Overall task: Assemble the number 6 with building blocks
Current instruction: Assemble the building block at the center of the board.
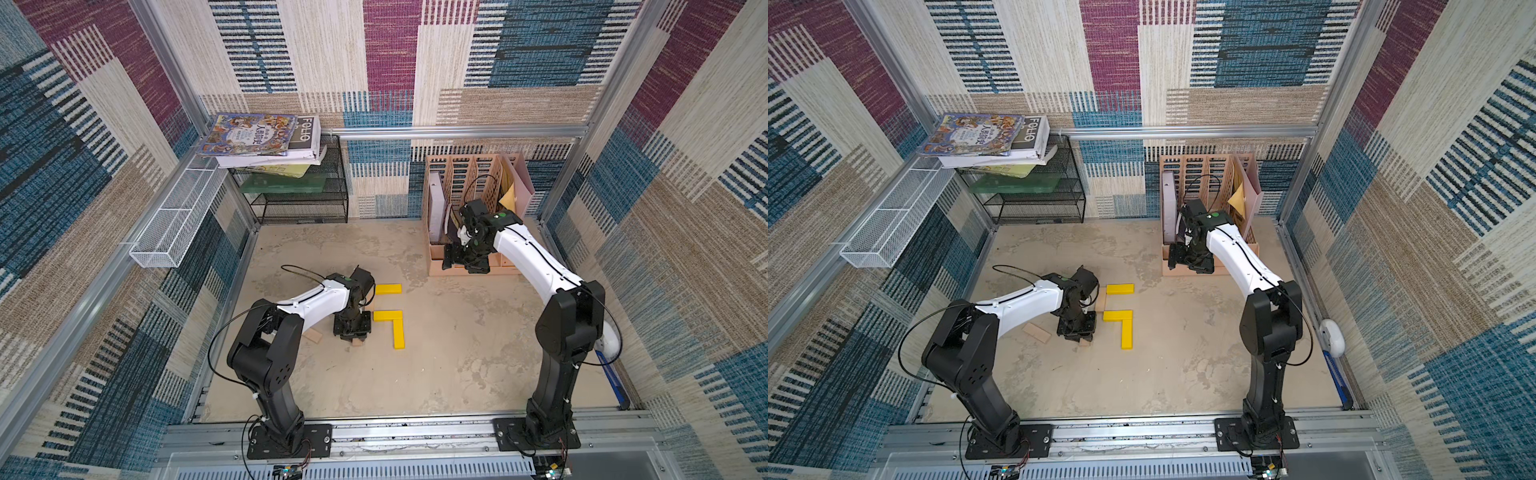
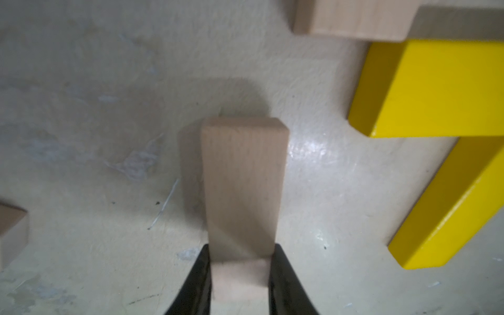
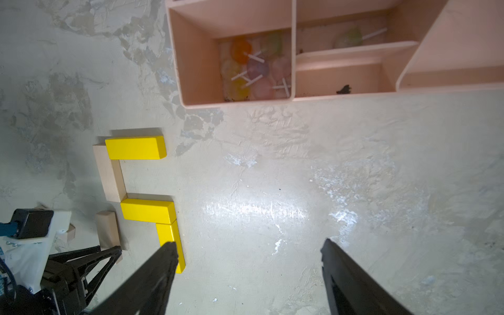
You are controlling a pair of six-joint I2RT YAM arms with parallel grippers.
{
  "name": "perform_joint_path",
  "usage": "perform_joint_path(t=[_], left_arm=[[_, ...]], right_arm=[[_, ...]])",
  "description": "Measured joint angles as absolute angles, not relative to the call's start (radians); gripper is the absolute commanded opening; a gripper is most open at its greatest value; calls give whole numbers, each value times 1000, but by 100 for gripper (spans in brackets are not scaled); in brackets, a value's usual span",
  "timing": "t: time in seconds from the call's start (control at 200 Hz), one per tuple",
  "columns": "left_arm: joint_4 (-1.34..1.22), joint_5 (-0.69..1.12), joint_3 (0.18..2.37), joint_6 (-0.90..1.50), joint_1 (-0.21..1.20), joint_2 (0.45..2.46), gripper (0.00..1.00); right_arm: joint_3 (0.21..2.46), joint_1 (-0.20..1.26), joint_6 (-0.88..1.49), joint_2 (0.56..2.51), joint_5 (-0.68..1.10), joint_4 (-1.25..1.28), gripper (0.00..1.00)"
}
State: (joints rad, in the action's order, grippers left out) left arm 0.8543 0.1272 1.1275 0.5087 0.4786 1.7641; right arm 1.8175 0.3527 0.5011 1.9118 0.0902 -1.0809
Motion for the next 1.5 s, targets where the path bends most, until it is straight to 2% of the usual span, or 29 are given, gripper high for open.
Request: perform_joint_path(t=[1.498], left_arm=[[820,123,1212,513,516,1850,1]], right_arm=[[1736,313,501,1860,91,-1019,86]])
